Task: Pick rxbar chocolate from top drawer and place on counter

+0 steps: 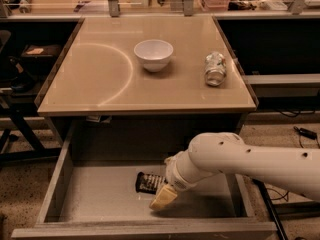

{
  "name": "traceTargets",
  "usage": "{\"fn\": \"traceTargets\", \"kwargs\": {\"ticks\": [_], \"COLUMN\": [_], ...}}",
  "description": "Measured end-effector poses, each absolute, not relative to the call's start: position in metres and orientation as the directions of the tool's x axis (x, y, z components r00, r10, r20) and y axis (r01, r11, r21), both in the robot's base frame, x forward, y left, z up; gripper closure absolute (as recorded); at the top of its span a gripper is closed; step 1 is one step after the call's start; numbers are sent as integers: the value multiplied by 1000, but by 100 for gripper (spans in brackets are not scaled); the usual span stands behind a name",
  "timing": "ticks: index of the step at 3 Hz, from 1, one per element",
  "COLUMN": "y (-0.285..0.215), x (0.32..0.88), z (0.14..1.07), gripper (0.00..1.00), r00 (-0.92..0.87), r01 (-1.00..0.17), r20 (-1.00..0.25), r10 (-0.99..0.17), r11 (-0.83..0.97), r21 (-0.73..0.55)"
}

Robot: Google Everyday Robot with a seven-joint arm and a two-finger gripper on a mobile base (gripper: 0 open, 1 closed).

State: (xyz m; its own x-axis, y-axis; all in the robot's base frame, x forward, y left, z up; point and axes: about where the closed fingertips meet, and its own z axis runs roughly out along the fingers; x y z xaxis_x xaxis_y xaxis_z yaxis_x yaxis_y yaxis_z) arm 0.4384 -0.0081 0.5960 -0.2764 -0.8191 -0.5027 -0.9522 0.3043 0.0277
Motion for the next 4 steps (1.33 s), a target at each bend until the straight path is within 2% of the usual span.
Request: {"fn": "traceTargets", "kwargs": {"ticks": [3,4], "y": [-8,-8], "x": [438,438], "z": [596,596], "gripper": [87,100], "r00": [-276,-276], "r01": [-952,-952], "r20": [-503,-503], "r10": [-819,-819], "r11": [304,304], "r21": [28,28]}}
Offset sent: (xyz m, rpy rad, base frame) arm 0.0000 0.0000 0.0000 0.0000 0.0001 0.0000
